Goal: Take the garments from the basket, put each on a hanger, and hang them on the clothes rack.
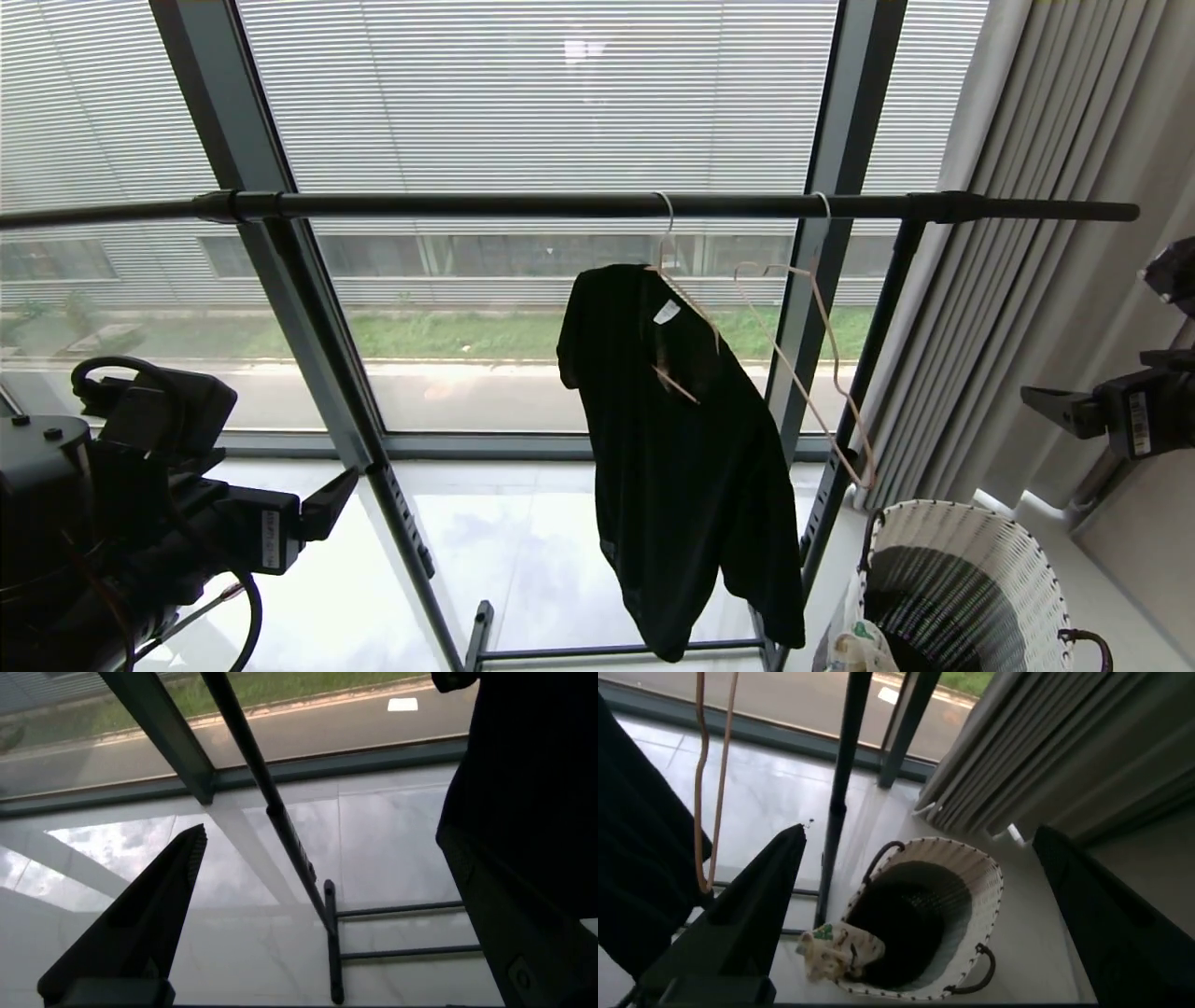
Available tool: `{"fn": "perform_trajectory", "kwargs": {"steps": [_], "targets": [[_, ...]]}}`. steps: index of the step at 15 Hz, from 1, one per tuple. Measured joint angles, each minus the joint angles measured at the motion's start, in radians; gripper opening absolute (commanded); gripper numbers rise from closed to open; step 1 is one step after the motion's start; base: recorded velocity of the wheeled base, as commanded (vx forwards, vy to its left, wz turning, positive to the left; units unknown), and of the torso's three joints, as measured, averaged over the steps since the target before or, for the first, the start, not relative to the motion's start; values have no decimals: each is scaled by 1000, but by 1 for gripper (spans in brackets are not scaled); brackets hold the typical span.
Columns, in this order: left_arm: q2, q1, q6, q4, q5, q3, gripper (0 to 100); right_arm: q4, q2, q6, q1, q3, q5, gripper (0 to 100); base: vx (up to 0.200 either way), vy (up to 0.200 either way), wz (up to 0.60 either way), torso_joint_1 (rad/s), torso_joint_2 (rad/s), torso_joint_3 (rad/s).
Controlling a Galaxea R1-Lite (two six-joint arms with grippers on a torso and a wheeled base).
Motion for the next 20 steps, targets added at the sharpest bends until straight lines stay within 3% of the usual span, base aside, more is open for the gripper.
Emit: {"fn": "perform_trajectory", "kwargs": {"steps": [3,7,12,17,20], "targets": [[-1,7,0,0,1,0,100,-2,-11,-38,-51,26,-2,100,-200,0,0,1,2,4],[-5,9,-6,0,4,0,100,-35,-25,-37,-73,44,-1,100,0,0,0,0,0,0],[-6,9,-6,-1,5,0,100,-138,-73,-68,-74,188,0,100,0,0,-240,-4,11,9],[-6,9,-6,-2,6,0,100,-142,-104,-77,-74,223,1,100,0,0,-600,-188,428,231],[-7,10,-5,0,5,0,100,-144,-110,-95,-74,228,2,100,0,0,0,-194,453,253]]}}
